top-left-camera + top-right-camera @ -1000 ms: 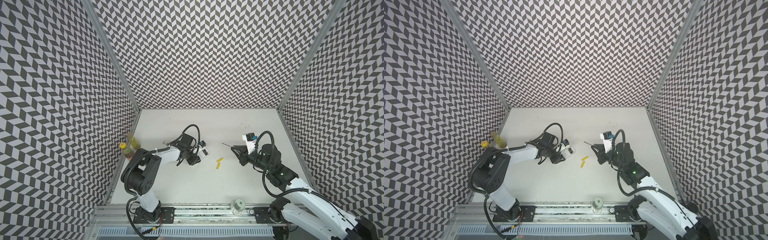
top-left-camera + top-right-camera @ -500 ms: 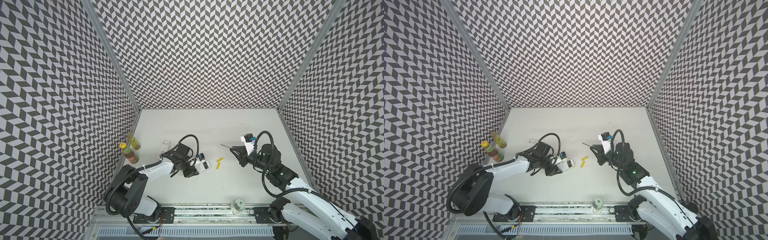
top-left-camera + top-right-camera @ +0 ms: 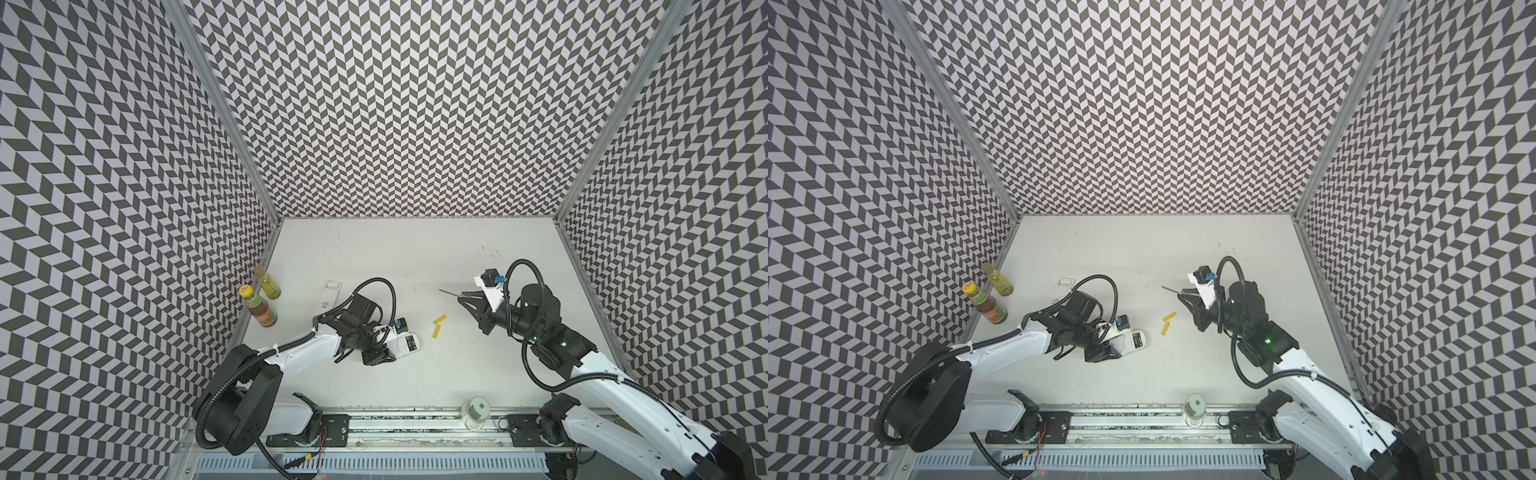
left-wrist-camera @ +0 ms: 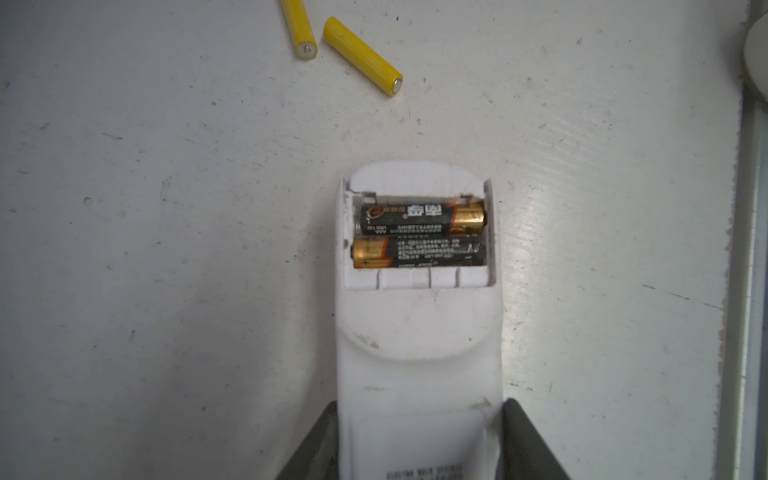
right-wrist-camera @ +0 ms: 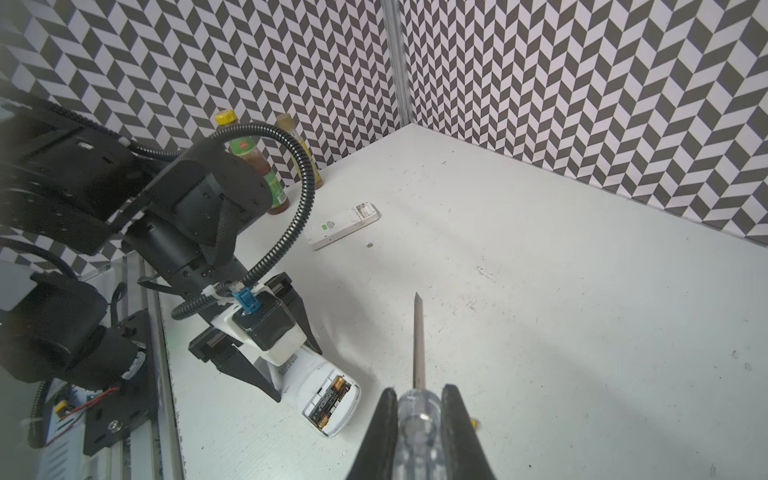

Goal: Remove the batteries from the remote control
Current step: 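Lower the left gripper onto the white remote while the right tilts the screwdriver down, then bring the screwdriver tip to the battery compartment edge with the right gripper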

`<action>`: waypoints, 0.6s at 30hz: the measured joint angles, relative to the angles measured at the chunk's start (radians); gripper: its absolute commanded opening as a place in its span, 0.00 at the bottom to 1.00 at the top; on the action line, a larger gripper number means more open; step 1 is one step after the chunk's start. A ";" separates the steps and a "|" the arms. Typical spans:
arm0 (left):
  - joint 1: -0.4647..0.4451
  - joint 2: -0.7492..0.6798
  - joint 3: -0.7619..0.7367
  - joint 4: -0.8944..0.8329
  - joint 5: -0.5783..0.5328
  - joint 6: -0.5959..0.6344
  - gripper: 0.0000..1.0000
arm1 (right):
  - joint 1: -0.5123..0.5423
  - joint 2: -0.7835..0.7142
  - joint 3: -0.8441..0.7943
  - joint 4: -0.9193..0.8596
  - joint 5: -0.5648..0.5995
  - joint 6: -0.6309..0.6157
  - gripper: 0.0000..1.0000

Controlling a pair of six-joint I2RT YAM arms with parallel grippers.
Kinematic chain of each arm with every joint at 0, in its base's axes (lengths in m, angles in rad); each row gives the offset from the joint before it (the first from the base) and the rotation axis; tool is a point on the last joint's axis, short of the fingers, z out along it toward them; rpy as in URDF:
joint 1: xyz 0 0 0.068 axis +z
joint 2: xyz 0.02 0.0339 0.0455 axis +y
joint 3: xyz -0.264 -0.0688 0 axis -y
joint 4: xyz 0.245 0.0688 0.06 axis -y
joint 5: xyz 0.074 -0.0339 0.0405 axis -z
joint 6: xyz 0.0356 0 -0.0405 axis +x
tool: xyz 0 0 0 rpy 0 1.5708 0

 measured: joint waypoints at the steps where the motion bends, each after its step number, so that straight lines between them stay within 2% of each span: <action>1: 0.000 -0.001 0.000 -0.001 0.003 0.000 0.36 | 0.006 0.000 0.000 -0.003 -0.002 -0.016 0.00; 12: -0.006 -0.004 -0.012 -0.001 0.012 0.005 0.34 | 0.092 0.031 -0.025 -0.043 -0.022 -0.201 0.00; 18: -0.008 -0.015 -0.023 -0.003 0.007 0.016 0.35 | 0.174 0.050 -0.045 -0.098 0.014 -0.306 0.00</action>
